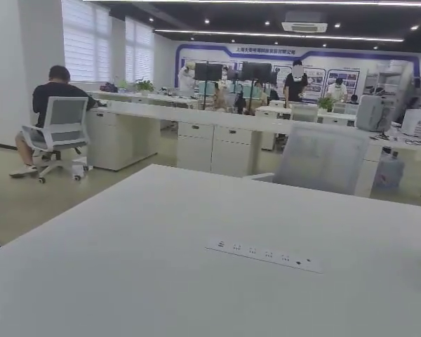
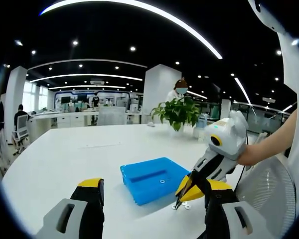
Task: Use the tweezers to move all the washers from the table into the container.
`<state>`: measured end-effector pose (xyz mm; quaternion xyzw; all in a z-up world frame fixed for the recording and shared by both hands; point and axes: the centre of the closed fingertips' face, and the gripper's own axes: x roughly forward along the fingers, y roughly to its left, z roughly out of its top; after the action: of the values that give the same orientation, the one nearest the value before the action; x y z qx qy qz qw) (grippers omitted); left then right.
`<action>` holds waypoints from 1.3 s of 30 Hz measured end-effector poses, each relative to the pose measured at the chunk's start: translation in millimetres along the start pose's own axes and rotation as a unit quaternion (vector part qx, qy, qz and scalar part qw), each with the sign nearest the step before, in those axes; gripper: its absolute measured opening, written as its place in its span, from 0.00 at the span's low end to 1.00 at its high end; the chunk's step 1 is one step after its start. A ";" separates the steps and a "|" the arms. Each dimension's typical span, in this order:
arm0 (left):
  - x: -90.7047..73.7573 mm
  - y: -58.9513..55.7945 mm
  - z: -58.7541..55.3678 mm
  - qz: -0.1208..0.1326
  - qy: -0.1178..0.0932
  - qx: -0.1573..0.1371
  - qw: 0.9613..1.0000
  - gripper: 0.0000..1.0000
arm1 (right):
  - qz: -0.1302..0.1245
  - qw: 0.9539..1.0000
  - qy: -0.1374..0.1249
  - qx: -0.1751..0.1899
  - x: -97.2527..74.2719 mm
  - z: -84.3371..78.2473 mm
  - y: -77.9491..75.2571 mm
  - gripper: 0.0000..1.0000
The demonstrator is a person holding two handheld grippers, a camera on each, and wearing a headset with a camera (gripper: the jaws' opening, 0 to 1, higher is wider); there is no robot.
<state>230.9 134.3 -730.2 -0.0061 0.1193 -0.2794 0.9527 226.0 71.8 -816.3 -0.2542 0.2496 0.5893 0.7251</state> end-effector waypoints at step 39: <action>-0.1 -1.2 3.1 0.003 0.003 0.003 1.000 0.83 | -0.079 0.971 -0.095 0.207 -38.7 45.0 -107.4 0.03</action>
<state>230.9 133.2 -727.1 -0.0014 0.1216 -0.2766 0.9533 327.2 54.6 -749.1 -0.0604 0.2753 0.4876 0.8263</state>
